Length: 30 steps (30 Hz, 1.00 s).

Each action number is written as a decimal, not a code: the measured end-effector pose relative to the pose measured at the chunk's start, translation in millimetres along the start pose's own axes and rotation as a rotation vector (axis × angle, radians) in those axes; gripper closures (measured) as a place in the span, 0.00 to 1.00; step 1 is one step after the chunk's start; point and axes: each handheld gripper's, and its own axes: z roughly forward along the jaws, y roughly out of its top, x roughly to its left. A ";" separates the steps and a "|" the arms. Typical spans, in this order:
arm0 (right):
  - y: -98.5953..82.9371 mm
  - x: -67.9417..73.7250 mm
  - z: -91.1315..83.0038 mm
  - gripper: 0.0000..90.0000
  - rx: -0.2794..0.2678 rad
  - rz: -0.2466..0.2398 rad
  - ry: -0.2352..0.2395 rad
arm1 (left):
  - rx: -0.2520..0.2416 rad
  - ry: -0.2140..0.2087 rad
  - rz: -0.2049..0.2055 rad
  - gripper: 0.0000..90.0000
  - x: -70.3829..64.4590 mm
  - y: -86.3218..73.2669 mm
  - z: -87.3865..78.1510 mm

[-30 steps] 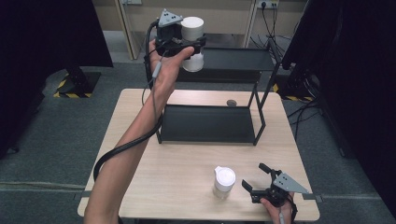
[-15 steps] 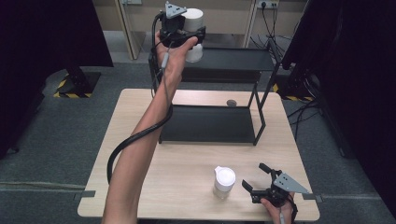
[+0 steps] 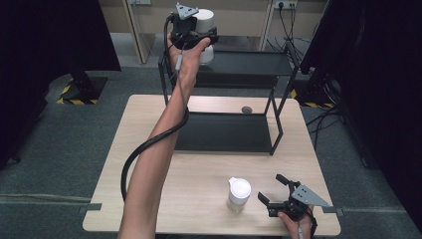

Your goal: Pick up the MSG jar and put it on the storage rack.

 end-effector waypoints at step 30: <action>0.2 0.2 3.2 0.00 0.003 0.001 0.007 | -0.032 0.002 -0.053 0.21 3.6 -18.2 6.1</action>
